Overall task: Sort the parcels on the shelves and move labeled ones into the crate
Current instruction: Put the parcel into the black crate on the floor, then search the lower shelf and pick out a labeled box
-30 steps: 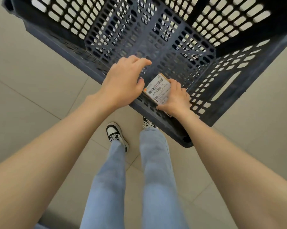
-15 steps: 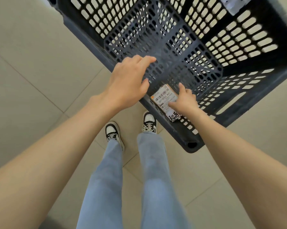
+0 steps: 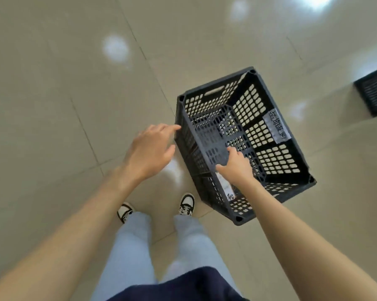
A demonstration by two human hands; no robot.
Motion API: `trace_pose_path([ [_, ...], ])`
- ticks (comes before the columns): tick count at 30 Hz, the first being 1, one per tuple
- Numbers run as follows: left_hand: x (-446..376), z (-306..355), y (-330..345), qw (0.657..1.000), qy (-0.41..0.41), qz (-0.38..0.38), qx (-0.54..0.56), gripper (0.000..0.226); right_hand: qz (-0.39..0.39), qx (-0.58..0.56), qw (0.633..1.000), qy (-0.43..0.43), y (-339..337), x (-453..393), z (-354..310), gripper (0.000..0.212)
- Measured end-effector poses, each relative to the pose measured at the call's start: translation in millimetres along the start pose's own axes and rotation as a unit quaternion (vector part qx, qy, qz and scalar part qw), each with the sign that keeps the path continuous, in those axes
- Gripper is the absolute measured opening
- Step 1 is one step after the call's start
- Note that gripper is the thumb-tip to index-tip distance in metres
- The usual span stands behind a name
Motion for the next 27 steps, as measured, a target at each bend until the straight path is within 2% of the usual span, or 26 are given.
trace_pose_path([
  [6, 53, -98, -104, 0.993, -0.071, 0.084, 0.037, 0.047, 0.025, 0.077, 0.986, -0.149, -14, 25, -158, 0.068],
  [13, 114, -227, -206, 0.964, -0.168, 0.194, 0.063, 0.046, 0.031, 0.138, 0.940, -0.311, 20, 36, -369, 0.070],
  [19, 177, -333, -282, 0.913, -0.268, 0.292, 0.097, 0.044, 0.020, 0.163, 0.873, -0.459, 72, 64, -541, 0.069],
  [27, 248, -464, -364, 0.822, -0.387, 0.395, 0.137, 0.042, -0.021, 0.226, 0.755, -0.614, 145, 93, -731, 0.069],
])
Point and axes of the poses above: each hand's wrist, its own x-axis away from the middle knuckle, its own y-axis out of the palm, z = x × y, the point moved 2 cm from there along -x, towards the middle knuckle, and after that the axes turned 14 degrees about -y, right-handed, at the moved point
